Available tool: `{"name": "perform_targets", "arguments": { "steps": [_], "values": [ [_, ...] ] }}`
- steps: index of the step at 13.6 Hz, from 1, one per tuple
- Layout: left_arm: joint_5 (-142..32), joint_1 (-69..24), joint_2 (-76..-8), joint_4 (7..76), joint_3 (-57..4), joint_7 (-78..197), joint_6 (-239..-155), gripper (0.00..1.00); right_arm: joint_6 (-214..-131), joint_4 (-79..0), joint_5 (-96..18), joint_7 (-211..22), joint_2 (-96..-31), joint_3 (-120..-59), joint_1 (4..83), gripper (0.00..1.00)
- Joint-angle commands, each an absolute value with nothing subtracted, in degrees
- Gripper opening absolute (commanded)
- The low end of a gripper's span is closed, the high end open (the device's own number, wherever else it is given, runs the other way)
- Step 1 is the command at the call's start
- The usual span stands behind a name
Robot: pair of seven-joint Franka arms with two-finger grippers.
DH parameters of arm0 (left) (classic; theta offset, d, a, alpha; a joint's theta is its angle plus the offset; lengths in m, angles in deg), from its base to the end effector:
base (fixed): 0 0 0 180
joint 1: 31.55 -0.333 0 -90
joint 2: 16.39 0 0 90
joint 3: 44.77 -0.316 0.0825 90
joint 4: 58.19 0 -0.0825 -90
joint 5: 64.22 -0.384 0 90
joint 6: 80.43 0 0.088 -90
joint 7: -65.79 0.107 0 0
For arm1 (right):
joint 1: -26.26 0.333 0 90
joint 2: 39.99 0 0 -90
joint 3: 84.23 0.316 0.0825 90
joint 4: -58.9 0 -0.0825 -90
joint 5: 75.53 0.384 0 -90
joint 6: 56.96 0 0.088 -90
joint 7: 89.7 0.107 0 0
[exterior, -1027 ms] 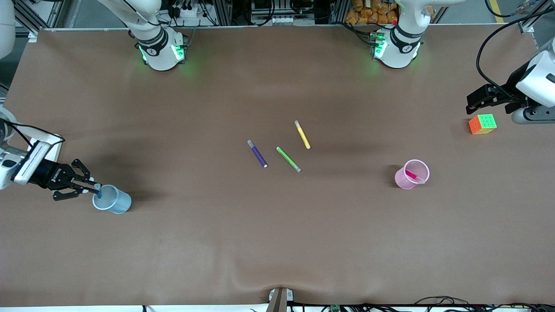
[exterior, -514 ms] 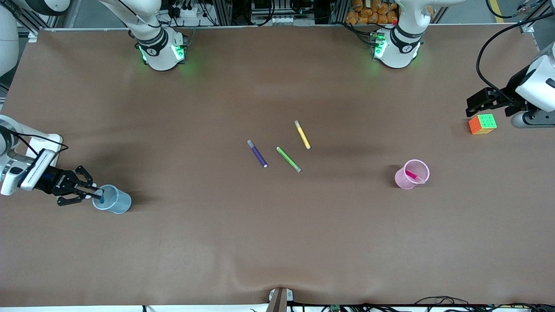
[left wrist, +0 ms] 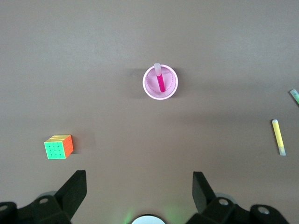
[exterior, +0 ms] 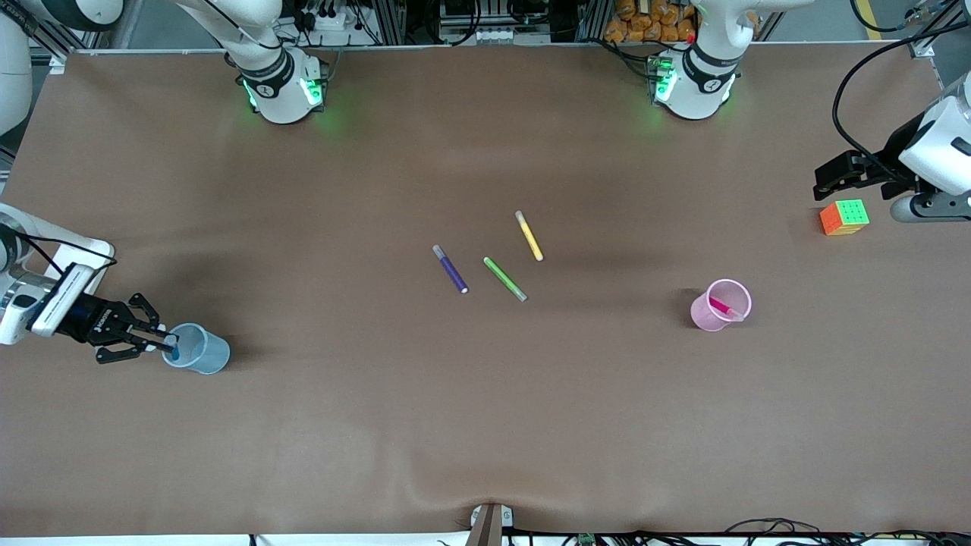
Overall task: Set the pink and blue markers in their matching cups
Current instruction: 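Lower the blue marker into the light blue cup and open the right gripper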
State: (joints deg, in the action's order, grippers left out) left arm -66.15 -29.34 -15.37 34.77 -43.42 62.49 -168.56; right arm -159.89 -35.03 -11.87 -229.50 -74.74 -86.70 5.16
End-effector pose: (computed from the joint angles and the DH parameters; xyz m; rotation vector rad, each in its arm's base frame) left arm 0.5433 -0.0302 0.6073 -3.1020 0.0070 0.0998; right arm 0.6375 -0.1915 0.2706 -1.7264 -1.5989 -1.1739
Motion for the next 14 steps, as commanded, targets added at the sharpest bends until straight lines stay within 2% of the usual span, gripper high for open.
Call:
{"name": "perform_targets", "arguments": {
  "steps": [1, 2, 3, 4, 8, 11, 14],
  "values": [
    [-64.49, -29.71, -14.81, 34.36, -43.45, 63.24, -167.62, 1.0, -159.62, -34.09, -10.85, -230.33, -75.41, -85.9, 4.46, 0.0],
    [-64.49, -29.8, -14.54, 34.53, -43.45, 63.24, -167.62, 1.0, -159.62, -34.0, -10.85, -230.15, -75.41, -85.9, 4.55, 0.06],
    [-64.49, -30.14, -14.63, 34.45, -43.54, 63.33, -167.62, 1.0, -159.62, -33.66, -10.85, -229.63, -75.41, -85.9, 4.55, 0.55],
    [-64.49, -30.32, -14.63, 34.45, -43.54, 63.33, -167.88, 1.0, -159.62, -33.57, -10.76, -229.28, -75.41, -85.9, 4.55, 1.0],
    [-64.49, -30.41, -14.54, 34.1, -43.62, 63.33, -167.88, 1.0, -159.7, -33.48, -10.84, -225.07, -74.71, -85.81, 5.25, 1.0],
    [-64.49, -30.32, -14.81, 34.27, -43.63, 63.24, -167.88, 1.0, -159.79, -29.53, -12.33, -217.26, -73.92, -86.16, 7.8, 1.0],
    [-64.49, -30.32, -14.81, 34.1, -43.54, 63.33, -167.97, 1.0, -163.47, -28.29, -16.55, -209.08, -71.2, -86.08, 10.08, 1.0]
  ]
}}
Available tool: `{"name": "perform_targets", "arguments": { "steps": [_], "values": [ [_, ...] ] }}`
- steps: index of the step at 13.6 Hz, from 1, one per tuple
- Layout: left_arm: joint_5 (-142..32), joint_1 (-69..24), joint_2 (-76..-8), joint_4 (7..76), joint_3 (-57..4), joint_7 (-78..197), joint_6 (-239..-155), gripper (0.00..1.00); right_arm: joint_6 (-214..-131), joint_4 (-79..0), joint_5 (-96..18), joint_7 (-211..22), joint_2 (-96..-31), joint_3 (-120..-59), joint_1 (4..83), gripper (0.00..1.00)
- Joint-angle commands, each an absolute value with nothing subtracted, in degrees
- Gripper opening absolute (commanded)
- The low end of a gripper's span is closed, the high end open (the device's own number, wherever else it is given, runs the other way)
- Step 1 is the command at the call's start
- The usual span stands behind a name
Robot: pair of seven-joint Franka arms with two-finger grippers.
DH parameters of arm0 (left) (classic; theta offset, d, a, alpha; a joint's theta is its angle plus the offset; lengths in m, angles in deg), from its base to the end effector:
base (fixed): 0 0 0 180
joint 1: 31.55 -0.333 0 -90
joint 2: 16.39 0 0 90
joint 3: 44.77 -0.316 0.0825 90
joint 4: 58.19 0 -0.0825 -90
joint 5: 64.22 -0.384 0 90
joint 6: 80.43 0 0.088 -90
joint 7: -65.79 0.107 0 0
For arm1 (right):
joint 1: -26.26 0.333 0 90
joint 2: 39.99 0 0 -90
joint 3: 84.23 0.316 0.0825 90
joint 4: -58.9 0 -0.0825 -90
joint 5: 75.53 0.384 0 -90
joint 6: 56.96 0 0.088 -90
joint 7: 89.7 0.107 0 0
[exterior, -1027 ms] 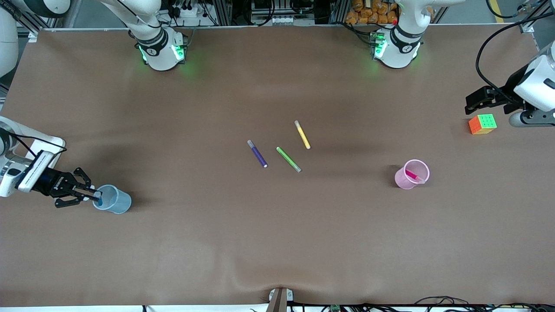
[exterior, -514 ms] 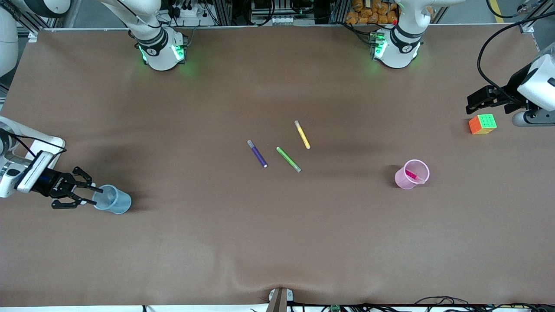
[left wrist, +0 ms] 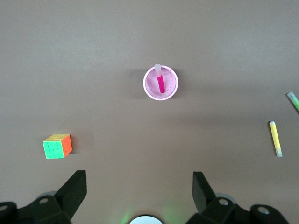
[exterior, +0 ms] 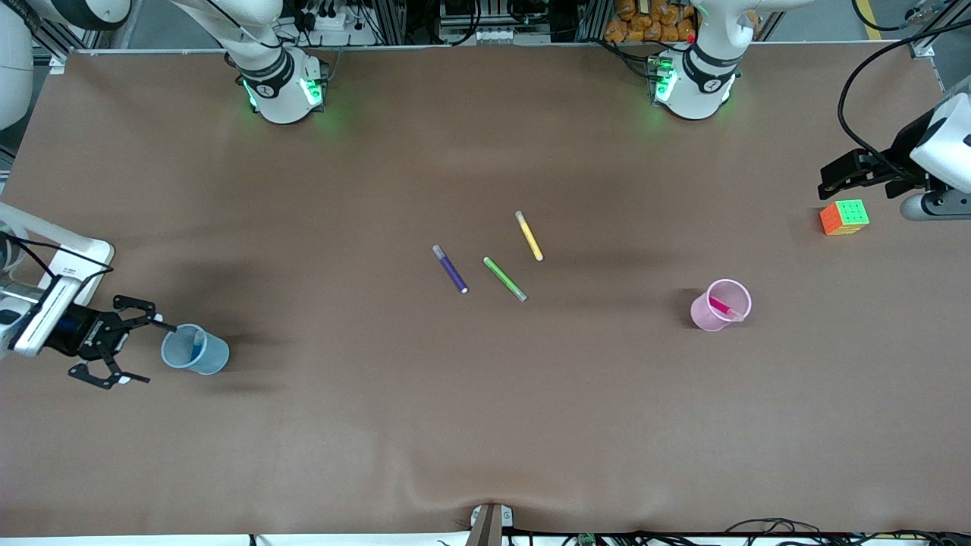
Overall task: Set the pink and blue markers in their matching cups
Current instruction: 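Lower the blue marker into the light blue cup and open the right gripper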
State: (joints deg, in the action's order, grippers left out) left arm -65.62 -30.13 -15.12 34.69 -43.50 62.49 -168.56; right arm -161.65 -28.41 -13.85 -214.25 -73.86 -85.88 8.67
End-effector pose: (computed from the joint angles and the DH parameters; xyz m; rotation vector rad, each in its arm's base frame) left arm 0.5425 -0.0229 0.6103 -3.1121 -0.0167 0.0924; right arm 0.6776 -0.1573 0.3291 -1.8300 -1.5118 -1.0934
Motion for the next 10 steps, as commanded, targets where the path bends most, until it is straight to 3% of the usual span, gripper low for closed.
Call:
{"name": "perform_targets", "arguments": {
  "steps": [1, 10],
  "values": [
    [-64.49, -30.32, -14.89, 34.09, -43.54, 63.33, -168.06, 1.0, -164.01, -28.29, -17.86, -206.53, -70.06, -86.16, 11.22, 1.0],
    [-64.49, -30.41, -15.07, 34.27, -43.62, 63.59, -168.76, 1.0, -166.74, -28.47, -37.28, -174.2, -59.07, -86.86, 18.16, 1.0]
  ]
}}
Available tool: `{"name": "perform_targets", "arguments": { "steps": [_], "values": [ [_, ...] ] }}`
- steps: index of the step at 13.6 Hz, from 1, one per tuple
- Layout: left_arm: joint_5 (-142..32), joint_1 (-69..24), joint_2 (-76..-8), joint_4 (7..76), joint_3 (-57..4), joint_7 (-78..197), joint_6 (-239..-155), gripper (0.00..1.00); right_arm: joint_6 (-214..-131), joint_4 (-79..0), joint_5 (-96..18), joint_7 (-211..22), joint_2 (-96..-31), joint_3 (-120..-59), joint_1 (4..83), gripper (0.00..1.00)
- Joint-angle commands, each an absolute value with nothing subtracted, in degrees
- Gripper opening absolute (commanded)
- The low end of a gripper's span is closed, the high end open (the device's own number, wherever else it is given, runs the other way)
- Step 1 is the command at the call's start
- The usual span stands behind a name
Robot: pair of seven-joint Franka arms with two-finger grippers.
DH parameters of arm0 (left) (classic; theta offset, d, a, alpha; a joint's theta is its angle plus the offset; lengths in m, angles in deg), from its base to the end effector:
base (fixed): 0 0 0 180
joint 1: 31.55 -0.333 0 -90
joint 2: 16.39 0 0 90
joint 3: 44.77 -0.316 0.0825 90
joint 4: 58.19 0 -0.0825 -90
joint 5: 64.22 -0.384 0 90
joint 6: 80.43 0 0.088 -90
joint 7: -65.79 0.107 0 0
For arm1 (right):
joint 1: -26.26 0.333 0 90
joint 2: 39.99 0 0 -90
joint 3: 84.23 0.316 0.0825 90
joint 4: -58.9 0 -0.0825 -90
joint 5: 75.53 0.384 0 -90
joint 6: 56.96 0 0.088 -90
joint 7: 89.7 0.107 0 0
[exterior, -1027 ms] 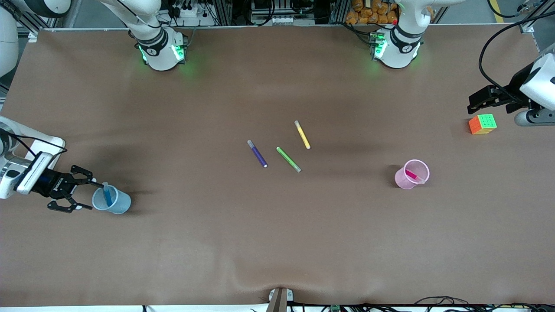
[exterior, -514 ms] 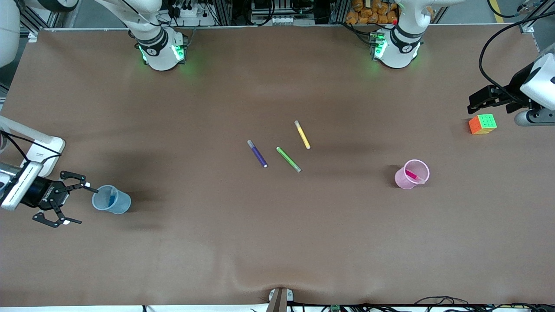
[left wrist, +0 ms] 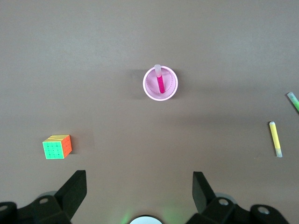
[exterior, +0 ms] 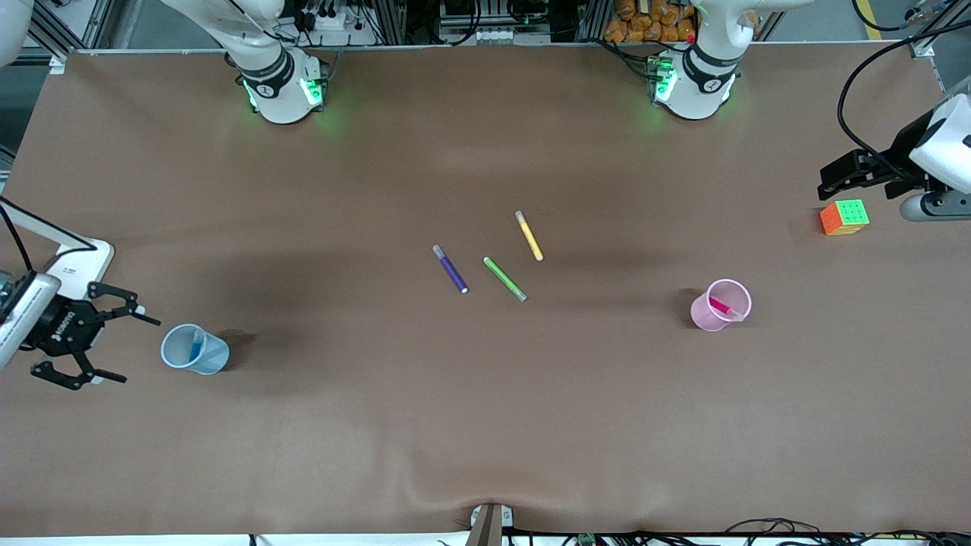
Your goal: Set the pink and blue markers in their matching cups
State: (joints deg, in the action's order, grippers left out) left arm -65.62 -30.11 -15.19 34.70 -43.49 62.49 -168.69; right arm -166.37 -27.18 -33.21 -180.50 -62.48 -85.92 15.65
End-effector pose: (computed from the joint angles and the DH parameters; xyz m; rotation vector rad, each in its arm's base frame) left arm 0.5431 -0.0232 0.6098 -3.1122 -0.0158 0.0910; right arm 0.6780 -0.0954 0.4609 -2.2249 -1.3986 -0.7469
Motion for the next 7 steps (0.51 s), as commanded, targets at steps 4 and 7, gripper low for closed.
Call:
{"name": "perform_targets", "arguments": {
  "steps": [4, 7],
  "values": [
    [-64.49, -31.46, -14.81, 34.18, -43.63, 63.68, -168.76, 1.0, -166.03, -30.83, -40.29, -164.51, -54.59, -102.48, 32.47, 1.0],
    [-64.49, -31.55, -14.72, 34.44, -43.63, 64.03, -168.5, 1.0, -165.34, -31.63, -45.63, -156.1, -52.22, -102.95, 32.94, 1.0]
  ]
}}
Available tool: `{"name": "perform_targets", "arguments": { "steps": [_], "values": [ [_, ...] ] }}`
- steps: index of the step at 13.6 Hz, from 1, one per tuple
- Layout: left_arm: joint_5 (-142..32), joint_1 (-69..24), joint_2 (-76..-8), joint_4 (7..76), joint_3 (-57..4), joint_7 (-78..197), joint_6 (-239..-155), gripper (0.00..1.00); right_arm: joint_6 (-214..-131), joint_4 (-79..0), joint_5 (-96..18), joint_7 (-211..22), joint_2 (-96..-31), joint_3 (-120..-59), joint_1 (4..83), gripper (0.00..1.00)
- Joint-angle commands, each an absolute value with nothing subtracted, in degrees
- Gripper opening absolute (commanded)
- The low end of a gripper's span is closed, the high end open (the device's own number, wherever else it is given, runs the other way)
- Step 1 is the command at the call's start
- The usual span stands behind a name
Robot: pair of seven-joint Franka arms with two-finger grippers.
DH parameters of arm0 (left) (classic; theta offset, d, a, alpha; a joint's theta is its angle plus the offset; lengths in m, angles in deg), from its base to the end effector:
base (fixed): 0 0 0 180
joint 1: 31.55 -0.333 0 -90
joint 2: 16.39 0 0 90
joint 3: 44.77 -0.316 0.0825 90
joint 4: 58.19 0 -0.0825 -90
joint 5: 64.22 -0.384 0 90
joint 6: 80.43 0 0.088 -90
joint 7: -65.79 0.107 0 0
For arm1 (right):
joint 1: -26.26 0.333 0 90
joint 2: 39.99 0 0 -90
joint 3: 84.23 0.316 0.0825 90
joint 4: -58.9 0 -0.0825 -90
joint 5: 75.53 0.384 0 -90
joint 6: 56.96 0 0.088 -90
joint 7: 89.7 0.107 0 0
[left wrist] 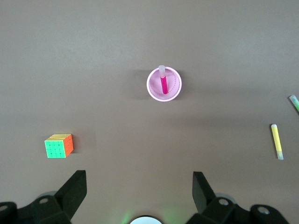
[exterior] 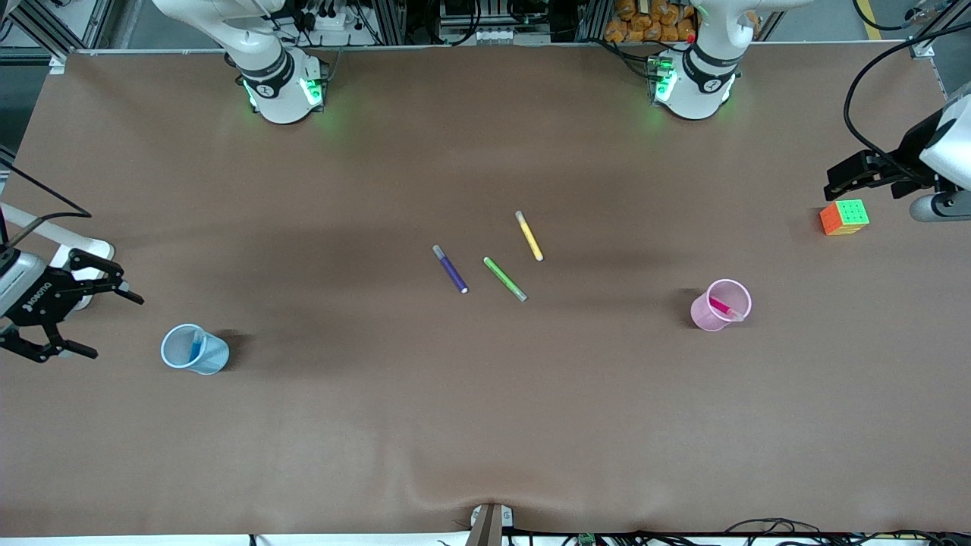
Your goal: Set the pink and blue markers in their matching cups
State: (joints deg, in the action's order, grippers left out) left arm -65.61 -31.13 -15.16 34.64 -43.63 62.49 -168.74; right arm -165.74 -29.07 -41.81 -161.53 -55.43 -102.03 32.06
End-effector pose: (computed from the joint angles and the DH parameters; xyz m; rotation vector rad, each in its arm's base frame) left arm 0.5434 -0.0123 0.6106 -3.1129 -0.0473 0.0877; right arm 0.6526 -0.0741 0.5246 -2.5184 -1.2113 -0.5757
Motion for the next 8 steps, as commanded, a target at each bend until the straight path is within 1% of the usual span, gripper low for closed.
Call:
{"name": "perform_targets", "arguments": {
  "steps": [1, 5, 8],
  "values": [
    [-64.49, -31.55, -14.72, 34.45, -43.63, 64.03, -168.5, 1.0, -163.59, -31.63, -47.04, -153.28, -51.51, -102.78, 32.77, 1.0],
    [-64.49, -31.55, -14.63, 34.27, -43.63, 64.03, -168.41, 1.0, -161.38, -31.72, -51.87, -143.0, -48.87, -102.25, 32.24, 1.0],
    [-64.49, -31.47, -14.72, 34.45, -43.45, 64.03, -168.32, 1.0, -157.43, -31.72, -59.52, -126.92, -45.62, -97.61, 31.1, 1.0]
  ]
}}
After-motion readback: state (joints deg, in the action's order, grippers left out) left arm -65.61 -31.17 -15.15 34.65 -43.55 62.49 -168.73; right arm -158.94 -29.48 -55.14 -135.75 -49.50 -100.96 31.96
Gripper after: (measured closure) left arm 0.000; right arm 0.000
